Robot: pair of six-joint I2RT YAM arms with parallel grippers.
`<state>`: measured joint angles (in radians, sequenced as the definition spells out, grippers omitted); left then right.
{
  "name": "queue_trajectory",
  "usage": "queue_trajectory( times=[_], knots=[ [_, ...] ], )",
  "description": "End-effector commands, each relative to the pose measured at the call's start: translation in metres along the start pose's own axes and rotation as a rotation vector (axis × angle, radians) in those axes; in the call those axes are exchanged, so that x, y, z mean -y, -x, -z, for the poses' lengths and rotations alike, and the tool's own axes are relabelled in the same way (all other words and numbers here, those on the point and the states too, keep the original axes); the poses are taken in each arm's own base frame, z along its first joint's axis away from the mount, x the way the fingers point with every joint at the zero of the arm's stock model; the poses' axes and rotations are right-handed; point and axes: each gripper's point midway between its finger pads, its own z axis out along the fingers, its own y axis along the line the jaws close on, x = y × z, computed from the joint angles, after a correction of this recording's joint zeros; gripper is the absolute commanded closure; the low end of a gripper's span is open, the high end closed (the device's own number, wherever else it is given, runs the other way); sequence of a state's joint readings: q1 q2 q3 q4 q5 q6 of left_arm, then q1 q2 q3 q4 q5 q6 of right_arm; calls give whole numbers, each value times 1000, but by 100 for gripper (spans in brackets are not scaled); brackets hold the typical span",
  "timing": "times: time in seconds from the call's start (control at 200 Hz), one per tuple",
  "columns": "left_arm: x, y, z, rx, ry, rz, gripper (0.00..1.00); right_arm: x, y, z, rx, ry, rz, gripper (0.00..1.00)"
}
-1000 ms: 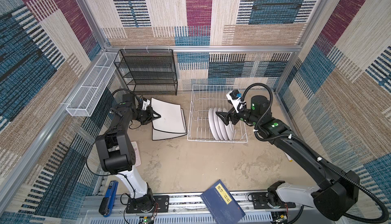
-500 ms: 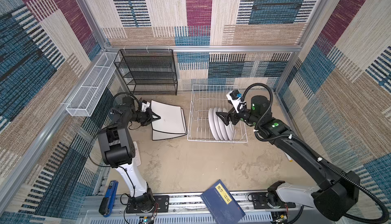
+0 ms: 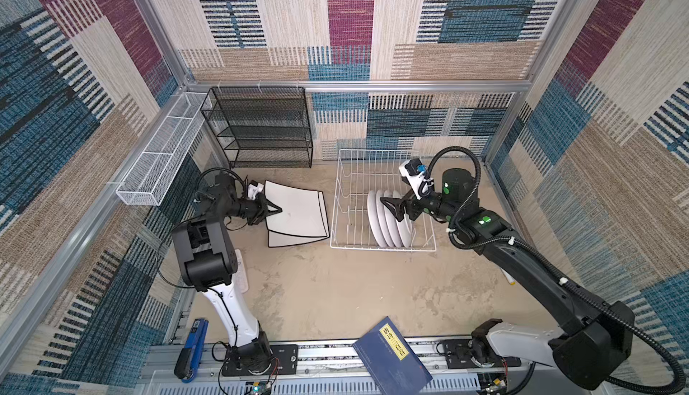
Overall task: Unload the plates from the dish rack
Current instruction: 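Lower the white square plate onto the stacked square plates with the left gripper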
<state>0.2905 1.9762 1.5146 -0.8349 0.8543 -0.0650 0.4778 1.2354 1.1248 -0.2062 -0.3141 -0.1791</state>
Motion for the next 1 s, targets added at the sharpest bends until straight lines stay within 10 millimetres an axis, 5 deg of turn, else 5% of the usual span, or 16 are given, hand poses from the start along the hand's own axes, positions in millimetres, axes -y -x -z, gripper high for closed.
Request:
queue_trajectory(
  times=[0.0,0.446,0.992],
  knots=[
    [-8,-2,3,-8,48,-36,76,0,8,1,25,1,-3,1],
    [-26,0,2,-21,132,-17,56,0,10,0,24,2,1,1],
    [-52,10,-4,-35,226,9,55,0,5,-2,13,7,0,1]
  ],
)
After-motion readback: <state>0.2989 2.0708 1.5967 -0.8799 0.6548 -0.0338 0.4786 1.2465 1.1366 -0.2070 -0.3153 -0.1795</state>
